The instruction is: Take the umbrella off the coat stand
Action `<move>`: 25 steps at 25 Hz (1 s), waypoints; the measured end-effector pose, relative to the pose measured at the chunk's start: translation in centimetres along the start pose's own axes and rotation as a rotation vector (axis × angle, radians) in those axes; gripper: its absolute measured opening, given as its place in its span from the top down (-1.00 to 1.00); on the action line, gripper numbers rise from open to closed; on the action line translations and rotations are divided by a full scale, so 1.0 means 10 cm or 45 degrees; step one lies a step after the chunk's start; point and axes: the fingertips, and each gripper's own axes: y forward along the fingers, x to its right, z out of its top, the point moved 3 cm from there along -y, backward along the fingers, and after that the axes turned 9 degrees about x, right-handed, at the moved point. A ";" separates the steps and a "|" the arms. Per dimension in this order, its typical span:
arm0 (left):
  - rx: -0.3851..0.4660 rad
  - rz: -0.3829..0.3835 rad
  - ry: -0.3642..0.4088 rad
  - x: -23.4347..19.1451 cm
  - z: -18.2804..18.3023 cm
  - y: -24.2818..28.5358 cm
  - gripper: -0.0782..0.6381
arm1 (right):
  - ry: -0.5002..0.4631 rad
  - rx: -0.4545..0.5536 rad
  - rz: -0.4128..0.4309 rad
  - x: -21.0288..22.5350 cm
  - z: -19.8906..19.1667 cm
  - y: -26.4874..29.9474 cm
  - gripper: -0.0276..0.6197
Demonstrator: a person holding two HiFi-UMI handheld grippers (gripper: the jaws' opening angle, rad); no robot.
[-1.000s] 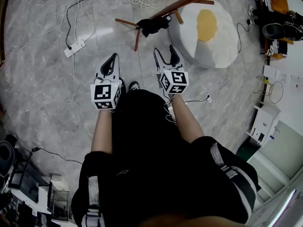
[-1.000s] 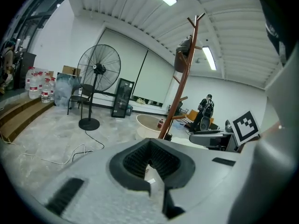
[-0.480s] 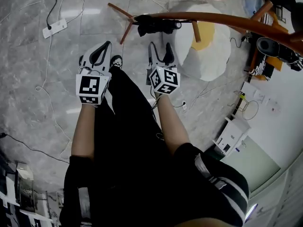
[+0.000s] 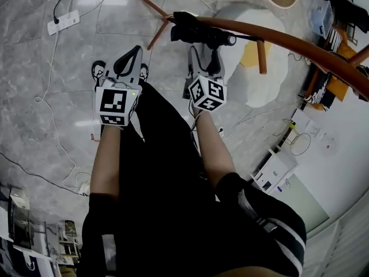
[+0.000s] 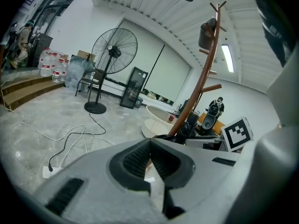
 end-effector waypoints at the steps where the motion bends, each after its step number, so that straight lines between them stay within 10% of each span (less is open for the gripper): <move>1: 0.004 -0.002 0.001 0.00 -0.04 0.05 0.79 | 0.004 0.002 0.003 0.03 -0.04 0.05 -0.18; 16: -0.026 -0.002 -0.037 0.09 -0.48 0.53 0.79 | 0.020 0.005 -0.038 0.55 -0.23 0.55 -0.32; 25: -0.032 0.028 -0.050 -0.03 -0.57 0.63 0.79 | -0.044 0.030 0.018 0.49 -0.24 0.78 -0.05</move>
